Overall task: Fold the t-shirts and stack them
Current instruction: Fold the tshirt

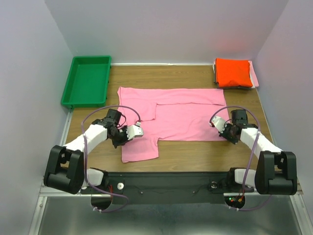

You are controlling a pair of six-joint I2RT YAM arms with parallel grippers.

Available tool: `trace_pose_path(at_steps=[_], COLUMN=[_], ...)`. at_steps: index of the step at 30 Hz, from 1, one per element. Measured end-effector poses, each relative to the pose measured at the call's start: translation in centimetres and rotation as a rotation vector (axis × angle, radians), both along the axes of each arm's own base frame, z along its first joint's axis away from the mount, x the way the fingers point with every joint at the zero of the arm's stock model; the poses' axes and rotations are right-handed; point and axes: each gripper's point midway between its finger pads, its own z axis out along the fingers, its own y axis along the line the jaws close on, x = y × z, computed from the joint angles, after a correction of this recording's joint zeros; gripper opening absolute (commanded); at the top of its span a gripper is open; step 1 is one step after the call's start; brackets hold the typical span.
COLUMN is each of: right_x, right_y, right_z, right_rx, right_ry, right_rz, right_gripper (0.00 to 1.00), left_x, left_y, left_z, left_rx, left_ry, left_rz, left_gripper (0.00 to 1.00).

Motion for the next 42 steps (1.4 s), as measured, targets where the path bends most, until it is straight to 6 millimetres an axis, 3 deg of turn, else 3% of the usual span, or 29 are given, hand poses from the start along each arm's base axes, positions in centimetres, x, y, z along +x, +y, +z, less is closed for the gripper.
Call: trace_pose_path(at_steps=[4, 10, 23, 26, 30, 42], right_x=[-0.2, 0.9, -2.2, -2.1, -0.3, 5.9], right_y=[-0.1, -0.3, -0.5, -0.5, -0.6, -1.0], right_z=[0.6, 3.4, 4.8, 5.5, 6.2, 6.3], right_rx=[-0.004, -0.019, -0.036, -0.035, -0.032, -0.026], right_ry=[0.007, -0.036, 0.002, 0.008, 0.033, 0.105], right_rz=[-0.001, -0.003, 0.006, 0.005, 0.003, 0.012], right_gripper=[0.01, 0.01, 0.01, 0.01, 0.01, 0.02], left_x=[0.0, 0.9, -2.1, -2.3, -1.1, 7.7], left_y=[0.0, -0.4, 0.4, 0.7, 1.0, 0.5], left_z=[1.3, 4.2, 7.1, 7.4, 7.9, 10.3], left_rx=[-0.002, -0.026, -0.045, -0.05, -0.056, -0.099], left_ry=[0.002, -0.054, -0.083, -0.08, -0.061, -0.041], left_rz=[0.011, 0.015, 0.015, 0.03, 0.057, 0.095], left_gripper=[0.0, 0.0, 0.0, 0.0, 0.0, 0.0])
